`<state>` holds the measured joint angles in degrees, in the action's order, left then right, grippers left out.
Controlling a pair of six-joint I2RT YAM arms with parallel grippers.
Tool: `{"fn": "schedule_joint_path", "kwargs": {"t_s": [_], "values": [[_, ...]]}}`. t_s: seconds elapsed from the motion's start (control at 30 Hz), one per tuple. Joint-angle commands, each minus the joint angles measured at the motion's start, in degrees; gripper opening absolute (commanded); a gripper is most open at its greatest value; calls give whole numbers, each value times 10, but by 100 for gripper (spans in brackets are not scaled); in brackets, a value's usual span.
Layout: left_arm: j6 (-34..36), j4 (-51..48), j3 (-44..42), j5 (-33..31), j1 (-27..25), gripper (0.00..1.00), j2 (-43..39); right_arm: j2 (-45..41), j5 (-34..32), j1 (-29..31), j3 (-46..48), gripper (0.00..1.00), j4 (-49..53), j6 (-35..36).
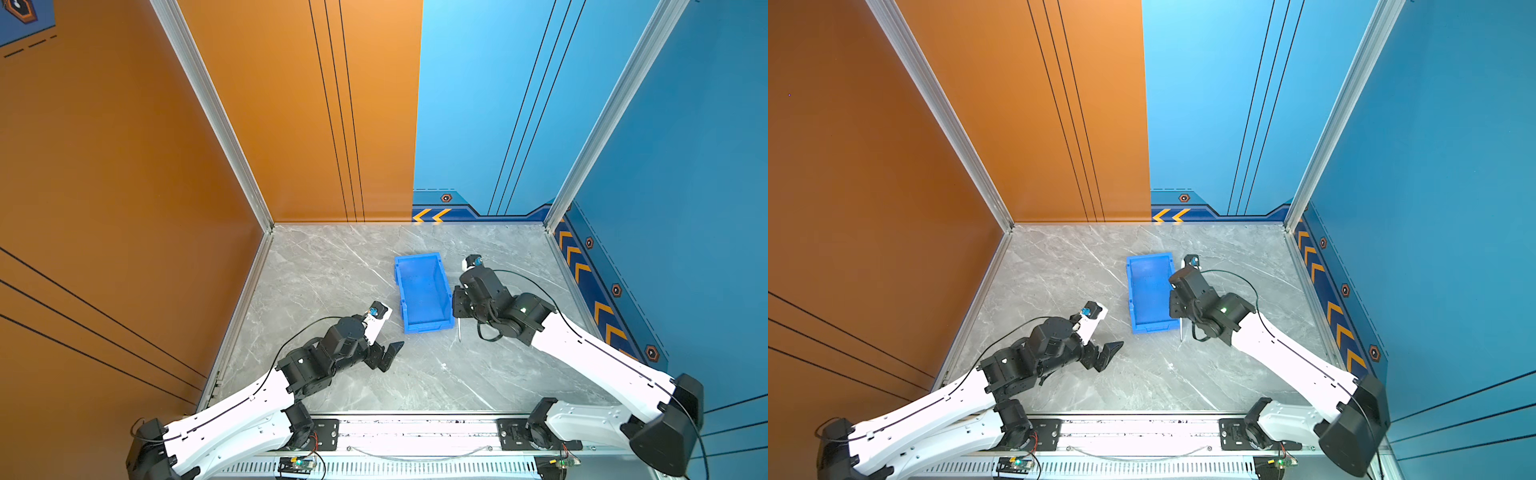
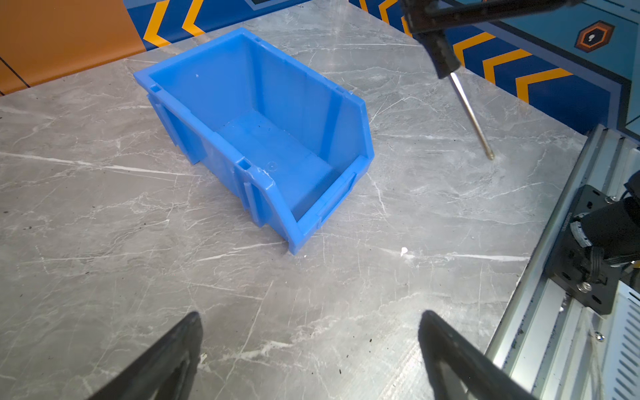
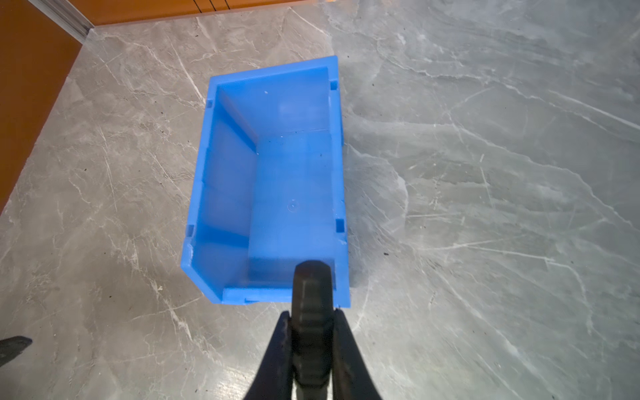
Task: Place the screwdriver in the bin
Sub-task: 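Carry the screwdriver with the right gripper over the blue bin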
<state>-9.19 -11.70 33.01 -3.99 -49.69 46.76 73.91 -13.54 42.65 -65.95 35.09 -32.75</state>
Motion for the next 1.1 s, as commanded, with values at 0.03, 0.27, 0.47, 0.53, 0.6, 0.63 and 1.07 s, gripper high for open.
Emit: {"fn": "schedule_joint_path", "kwargs": {"t_s": [0.03,0.27,0.47,0.53,0.6,0.63,1.07], "values": [[14,33,3,22,15,98,0,86,17,2,-77,0,0,26],[24,45,17,33,34,98,18,207,48,-15,-167,0,-2,29],[28,52,20,48,55,98,26,285,65,-36,-229,0,-2,34],[29,53,22,59,62,98,30,306,71,-43,-243,0,-2,36],[31,57,24,67,68,98,36,322,75,-48,-252,0,-2,36],[32,60,24,72,72,98,39,330,74,-51,-254,0,-2,34],[29,87,38,102,88,98,102,430,81,-71,-301,0,-16,38]]}}
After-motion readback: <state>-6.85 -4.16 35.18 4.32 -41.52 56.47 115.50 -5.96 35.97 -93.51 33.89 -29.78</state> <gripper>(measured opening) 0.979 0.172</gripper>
